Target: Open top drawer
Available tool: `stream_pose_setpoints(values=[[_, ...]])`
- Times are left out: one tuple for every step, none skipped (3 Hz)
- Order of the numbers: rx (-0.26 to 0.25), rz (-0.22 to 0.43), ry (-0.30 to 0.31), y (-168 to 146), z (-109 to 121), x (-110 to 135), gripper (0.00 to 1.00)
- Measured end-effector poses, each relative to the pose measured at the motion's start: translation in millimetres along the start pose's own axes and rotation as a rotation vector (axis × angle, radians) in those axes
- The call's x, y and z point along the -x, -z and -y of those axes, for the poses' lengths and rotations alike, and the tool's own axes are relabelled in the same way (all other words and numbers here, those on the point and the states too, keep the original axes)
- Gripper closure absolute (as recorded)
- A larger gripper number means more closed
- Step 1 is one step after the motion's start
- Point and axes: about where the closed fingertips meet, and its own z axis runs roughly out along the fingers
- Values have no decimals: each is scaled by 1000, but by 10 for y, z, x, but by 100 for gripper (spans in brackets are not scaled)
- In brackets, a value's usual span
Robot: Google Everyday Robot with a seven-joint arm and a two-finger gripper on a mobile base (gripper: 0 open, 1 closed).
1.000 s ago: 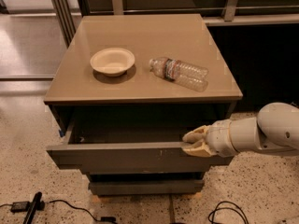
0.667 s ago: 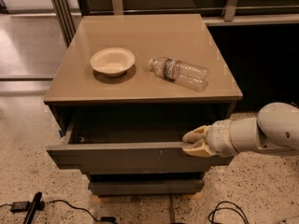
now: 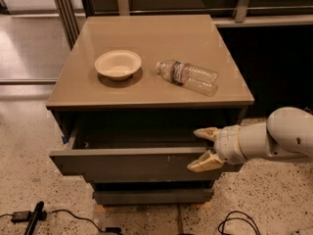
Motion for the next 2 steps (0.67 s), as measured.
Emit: stream_pose_setpoints(values=[[0, 0, 0, 0, 0, -1, 0], [10, -5, -48, 52, -162, -251, 0]])
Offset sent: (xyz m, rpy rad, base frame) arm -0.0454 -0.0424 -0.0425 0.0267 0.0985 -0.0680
